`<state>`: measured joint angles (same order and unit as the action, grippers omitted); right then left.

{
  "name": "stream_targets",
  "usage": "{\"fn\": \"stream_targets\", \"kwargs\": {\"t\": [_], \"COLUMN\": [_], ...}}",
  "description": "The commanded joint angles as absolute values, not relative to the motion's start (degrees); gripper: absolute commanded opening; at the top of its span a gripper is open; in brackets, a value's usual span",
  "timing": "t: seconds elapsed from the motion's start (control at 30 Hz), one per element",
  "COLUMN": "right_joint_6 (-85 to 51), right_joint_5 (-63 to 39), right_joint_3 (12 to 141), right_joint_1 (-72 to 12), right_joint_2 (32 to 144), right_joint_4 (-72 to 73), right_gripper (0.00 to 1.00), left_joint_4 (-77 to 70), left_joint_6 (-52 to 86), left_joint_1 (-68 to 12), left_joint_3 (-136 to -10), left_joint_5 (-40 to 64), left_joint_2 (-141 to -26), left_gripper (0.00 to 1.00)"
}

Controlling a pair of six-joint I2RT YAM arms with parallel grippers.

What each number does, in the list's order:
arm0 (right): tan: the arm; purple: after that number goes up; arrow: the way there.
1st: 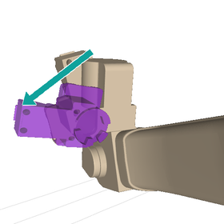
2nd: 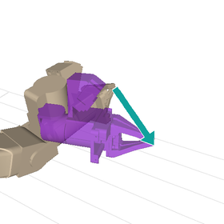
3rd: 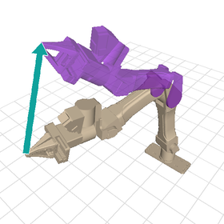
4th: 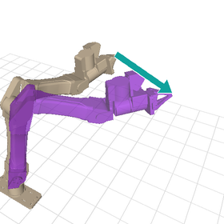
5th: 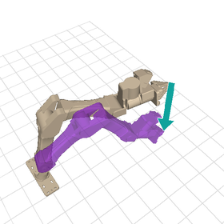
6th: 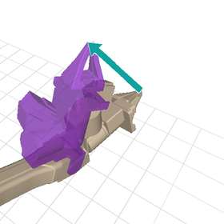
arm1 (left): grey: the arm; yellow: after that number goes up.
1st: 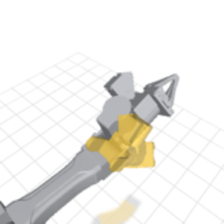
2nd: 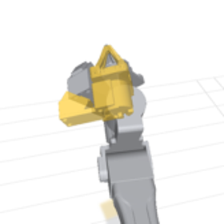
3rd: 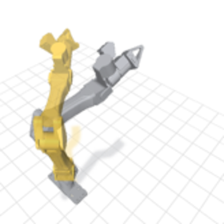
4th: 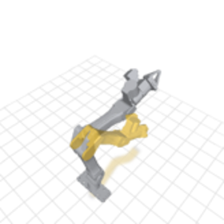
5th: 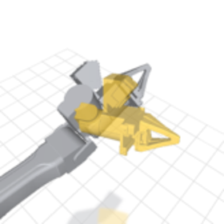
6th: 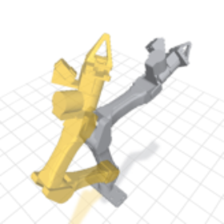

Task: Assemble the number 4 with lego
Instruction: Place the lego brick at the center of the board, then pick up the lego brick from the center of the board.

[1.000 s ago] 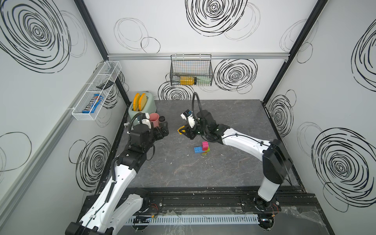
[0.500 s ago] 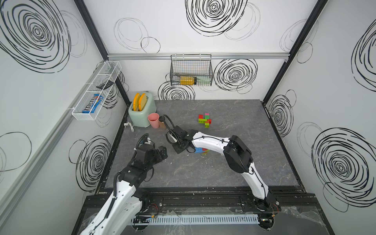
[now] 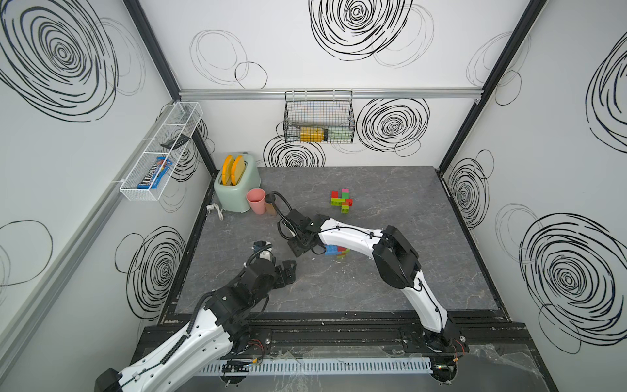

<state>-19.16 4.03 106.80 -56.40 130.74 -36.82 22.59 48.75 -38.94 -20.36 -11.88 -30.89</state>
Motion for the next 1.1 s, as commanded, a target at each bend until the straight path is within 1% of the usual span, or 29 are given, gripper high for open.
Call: {"fn": "stream_targets", "kwargs": {"t": [0.0, 0.1, 0.2, 0.5, 0.53, 0.57, 0.63, 0.7, 0.77, 0.83, 0.9, 0.97, 1.03, 1.07], "right_joint_6": [-19.1, -19.2, -19.8, -21.2, -19.7, -19.2, -19.4, -19.9, -20.3, -20.2, -20.2, -20.2, -20.2, -20.2], "right_joint_5": [3.2, 3.4, 3.6, 7.6, 7.6, 8.1, 9.0, 9.7, 10.2, 10.2, 9.9, 9.5, 9.1, 8.9], "right_joint_3": [108.0, 105.4, 99.3, 76.9, 73.6, 69.9, 63.3, 58.3, 54.9, 53.0, 52.1, 51.7, 51.4, 51.2], "right_joint_1": [-56.4, -55.7, -55.2, -54.5, -54.5, -54.6, -54.5, -54.4, -54.0, -53.5, -53.1, -53.0, -53.0, -52.9], "right_joint_2": [126.1, 121.8, 115.1, 90.5, 87.4, 84.1, 78.1, 72.5, 67.9, 65.6, 64.5, 64.0, 63.4, 63.1], "right_joint_4": [-37.6, -36.7, -33.1, -19.3, -16.2, -13.0, -7.8, -4.0, -1.9, -1.2, -1.4, -1.8, -2.6, -2.9], "right_gripper": [0.61, 0.66, 0.71, 0.88, 0.92, 0.98, 0.97, 0.97, 0.97, 0.97, 0.97, 0.97, 0.97, 0.97], "left_joint_4": [19.9, 20.0, 15.7, -3.2, -6.4, -9.6, -15.1, -21.9, -25.3, -28.4, -32.4, -33.3, -35.0, -35.3], "left_joint_6": [51.8, 50.5, 48.2, 51.4, 51.4, 50.9, 49.3, 45.8, 43.6, 42.2, 40.9, 39.7, 38.7, 38.1], "left_joint_1": [-40.2, -42.9, -43.4, -43.5, -43.6, -43.5, -43.3, -42.6, -42.2, -41.5, -39.7, -36.1, -31.2, -29.5], "left_joint_3": [-19.6, -19.3, -18.2, -12.2, -11.3, -10.8, -10.6, -11.0, -12.6, -13.5, -13.8, -14.9, -16.8, -17.4], "left_joint_5": [-14.9, -16.0, -17.8, -24.6, -25.3, -26.0, -26.9, -24.3, -23.5, -23.3, -21.0, -15.2, -5.5, -2.2], "left_joint_2": [-28.8, -29.4, -30.4, -37.2, -38.6, -40.3, -44.0, -48.1, -52.6, -56.1, -59.0, -62.1, -66.5, -68.5], "left_gripper": [0.96, 0.96, 0.96, 0.96, 0.96, 0.96, 0.96, 0.96, 0.96, 0.96, 0.96, 0.96, 0.96, 0.96]}}
